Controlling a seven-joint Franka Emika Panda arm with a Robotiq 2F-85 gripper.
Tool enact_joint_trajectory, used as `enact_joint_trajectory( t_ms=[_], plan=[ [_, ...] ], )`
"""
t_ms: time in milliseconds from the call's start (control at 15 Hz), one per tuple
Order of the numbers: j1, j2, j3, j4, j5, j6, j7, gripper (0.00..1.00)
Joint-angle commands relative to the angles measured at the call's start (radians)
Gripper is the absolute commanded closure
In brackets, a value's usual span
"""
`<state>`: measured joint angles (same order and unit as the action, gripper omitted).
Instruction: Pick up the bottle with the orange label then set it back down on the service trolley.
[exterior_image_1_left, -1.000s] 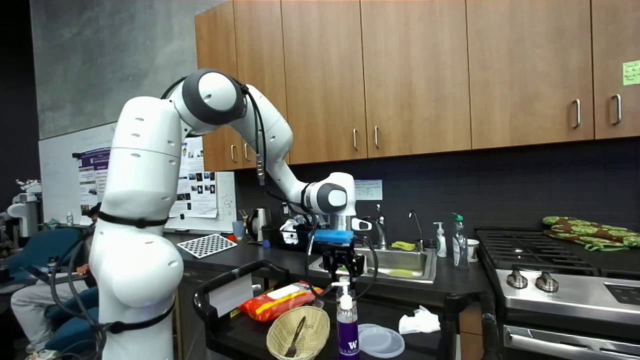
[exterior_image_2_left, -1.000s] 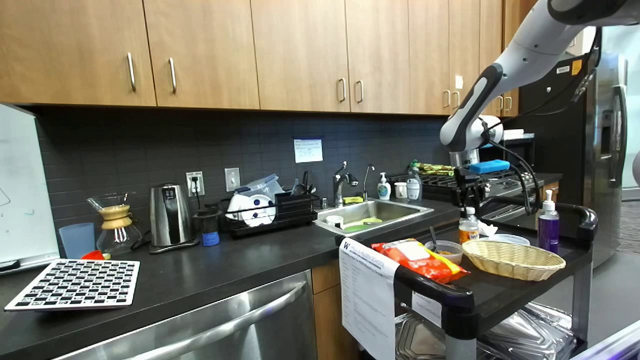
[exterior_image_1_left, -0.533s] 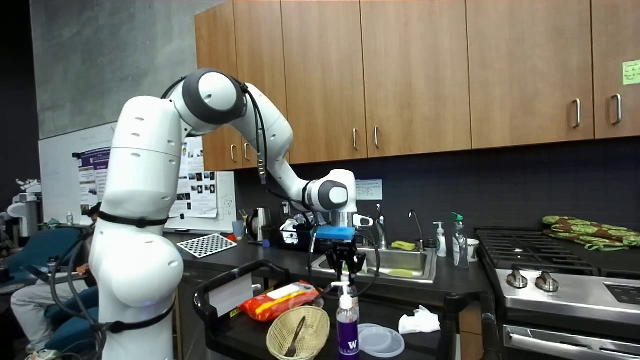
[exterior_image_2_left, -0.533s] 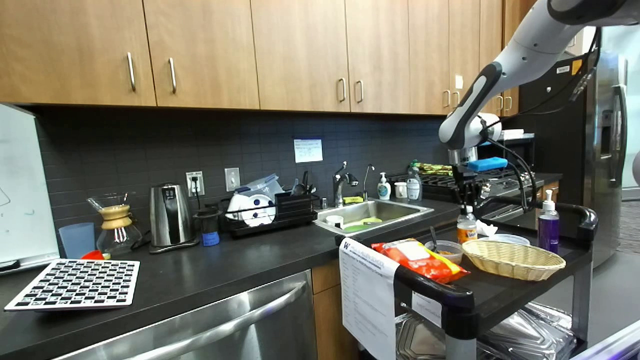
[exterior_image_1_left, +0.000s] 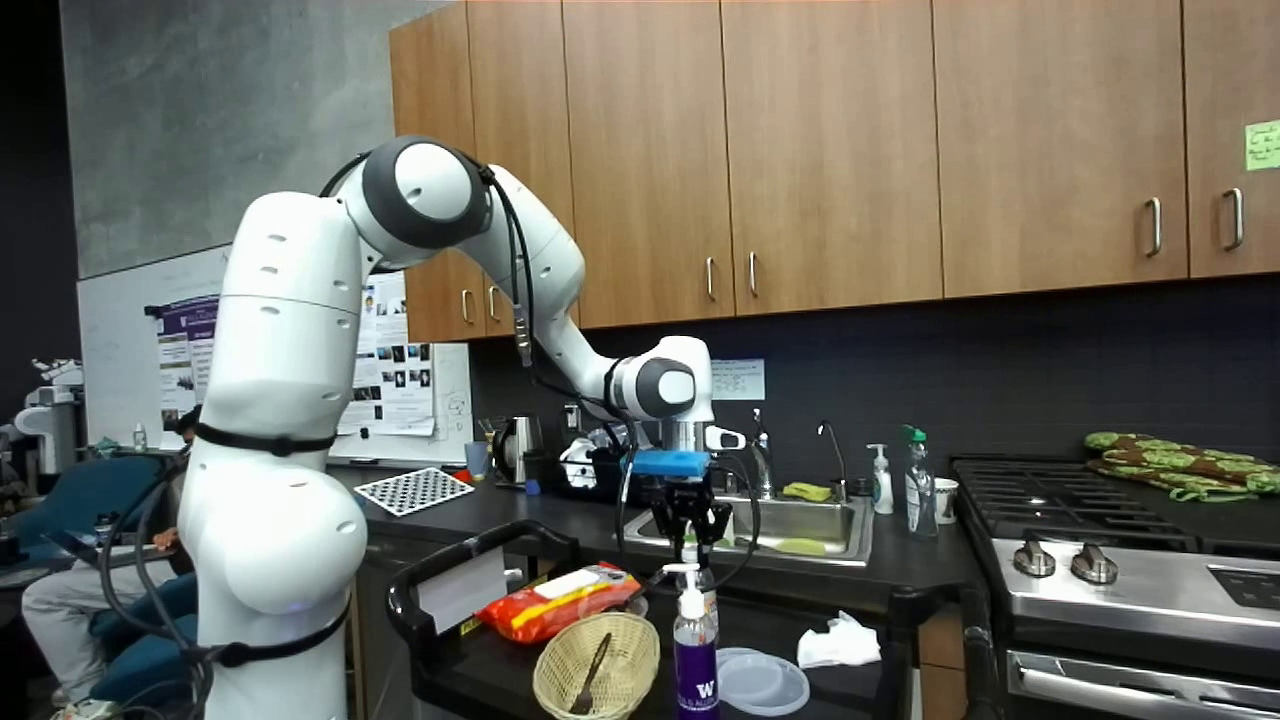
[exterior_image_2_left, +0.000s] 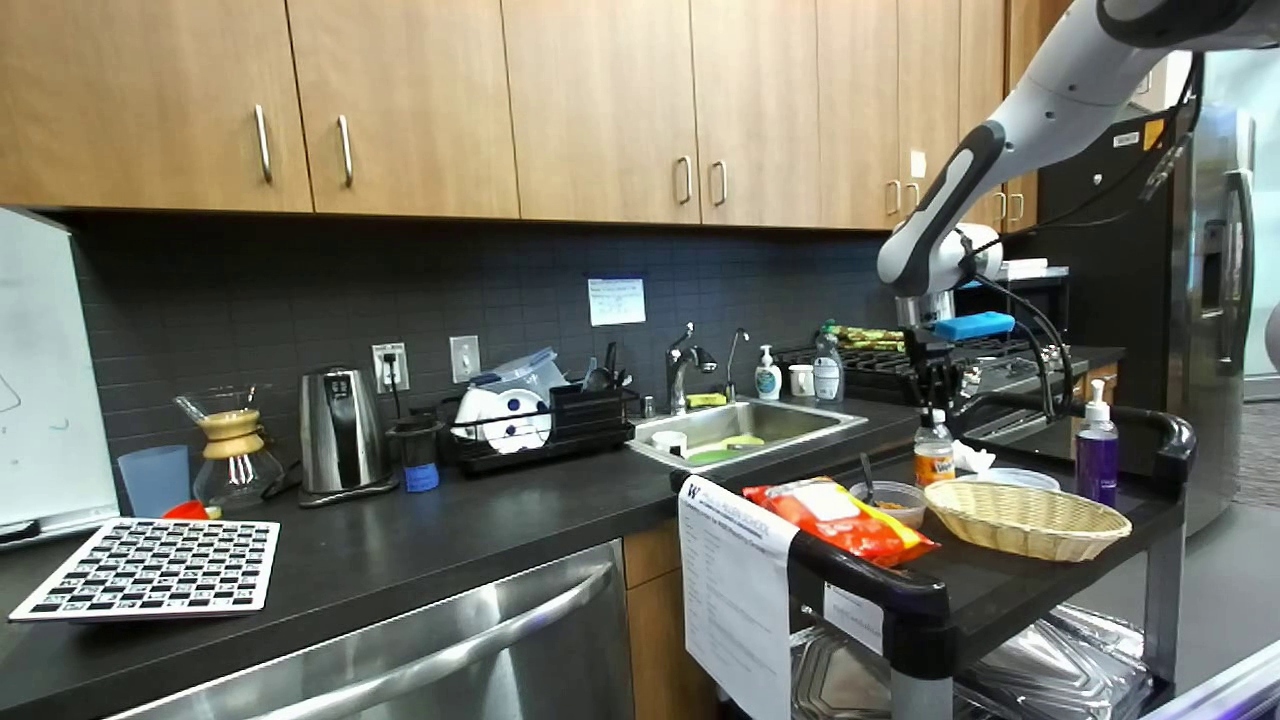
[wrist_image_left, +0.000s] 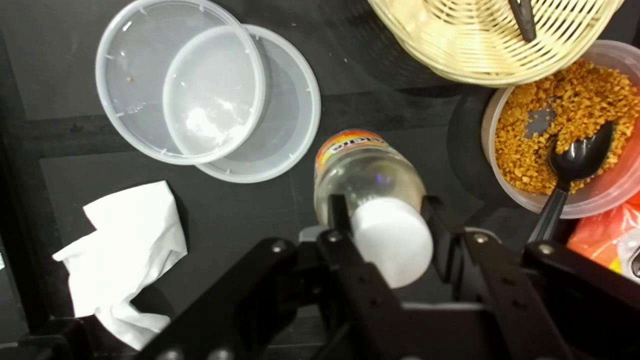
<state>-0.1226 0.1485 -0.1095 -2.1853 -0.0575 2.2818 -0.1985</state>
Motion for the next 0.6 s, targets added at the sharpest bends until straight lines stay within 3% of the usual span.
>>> enact_joint_trajectory(
  t_ms=[0, 533],
  plan=[
    [0.008, -0.058, 0.003, -0.019, -0.026, -0.032, 0.021, 0.85],
    [0.024, -0.134, 0.018, -0.018, -0.053, -0.101, 0.018, 0.85]
  ],
)
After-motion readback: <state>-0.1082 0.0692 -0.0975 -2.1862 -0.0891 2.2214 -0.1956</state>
